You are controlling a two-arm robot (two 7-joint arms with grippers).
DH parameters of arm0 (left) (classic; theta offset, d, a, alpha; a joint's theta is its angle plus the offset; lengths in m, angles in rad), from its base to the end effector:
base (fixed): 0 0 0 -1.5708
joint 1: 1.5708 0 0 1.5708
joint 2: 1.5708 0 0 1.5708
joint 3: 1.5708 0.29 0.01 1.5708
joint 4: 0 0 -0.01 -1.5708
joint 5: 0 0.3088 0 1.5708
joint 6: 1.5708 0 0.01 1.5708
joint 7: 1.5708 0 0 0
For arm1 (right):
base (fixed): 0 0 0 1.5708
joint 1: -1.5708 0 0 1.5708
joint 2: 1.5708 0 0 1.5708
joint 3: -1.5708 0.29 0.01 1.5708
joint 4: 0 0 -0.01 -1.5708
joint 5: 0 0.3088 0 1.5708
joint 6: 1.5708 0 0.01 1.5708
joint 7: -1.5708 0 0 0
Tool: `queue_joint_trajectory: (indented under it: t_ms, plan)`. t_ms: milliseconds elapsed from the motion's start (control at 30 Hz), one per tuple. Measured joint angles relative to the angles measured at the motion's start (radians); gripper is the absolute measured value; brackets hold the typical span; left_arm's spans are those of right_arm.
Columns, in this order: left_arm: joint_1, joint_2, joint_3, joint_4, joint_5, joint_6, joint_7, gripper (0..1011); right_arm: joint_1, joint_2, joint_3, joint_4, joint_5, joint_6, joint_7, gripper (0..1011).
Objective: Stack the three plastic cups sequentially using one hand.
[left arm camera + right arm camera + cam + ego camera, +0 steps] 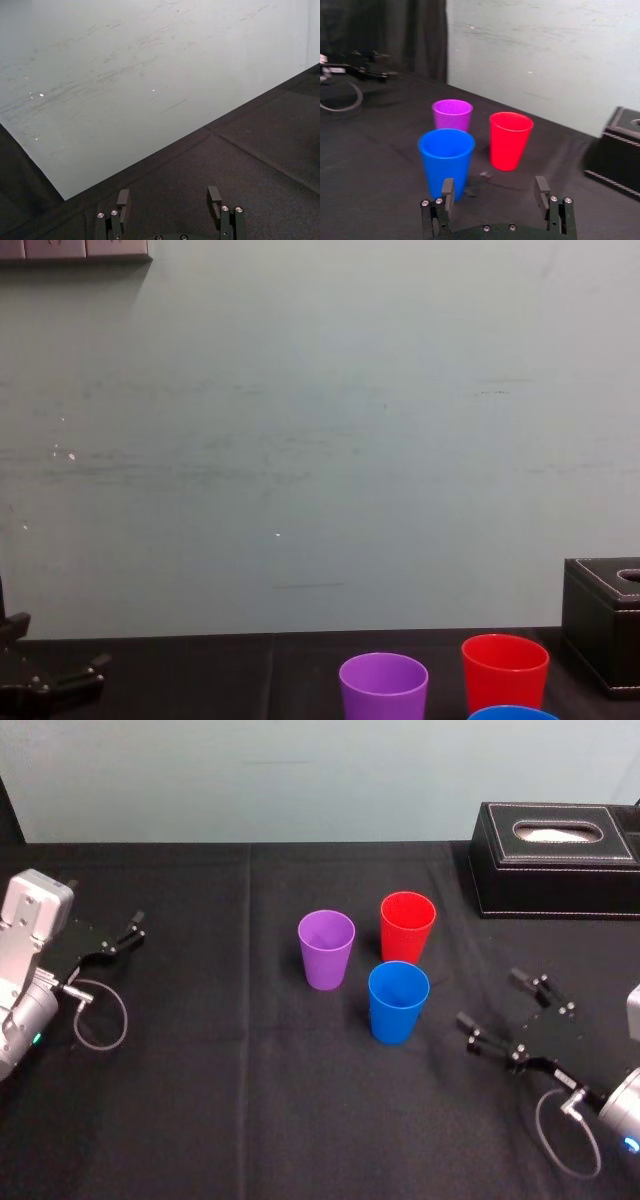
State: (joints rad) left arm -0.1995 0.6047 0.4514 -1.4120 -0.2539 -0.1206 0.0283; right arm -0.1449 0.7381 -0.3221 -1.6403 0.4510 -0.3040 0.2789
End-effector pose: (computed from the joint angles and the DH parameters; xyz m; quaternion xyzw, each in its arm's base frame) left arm 0.3581 0.0827 -0.3023 0.1415 -0.1325 0.5799 0.7913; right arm 0.2690 -0.1093 -0.3148 -0.0686 -0.0724 -0.4468 0.8890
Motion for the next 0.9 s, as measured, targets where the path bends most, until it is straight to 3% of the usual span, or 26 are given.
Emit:
queue_joint_trajectory:
  t_ms: [133,333,900]
  plan:
    - [0.000,0.000,0.000,0.000,0.000,0.000,0.000,1005,-0.006,-0.015,-0.010,-0.003,0.026,0.000,0.049,1004]
    - [0.000,0.000,0.000,0.000,0.000,0.000,0.000,1005,-0.005,-0.035,-0.019,-0.004,0.024,0.011,0.072,1004]
    - [0.000,0.000,0.000,0.000,0.000,0.000,0.000,1005,0.057,-0.134,-0.051,0.007,-0.082,0.079,0.059,1004]
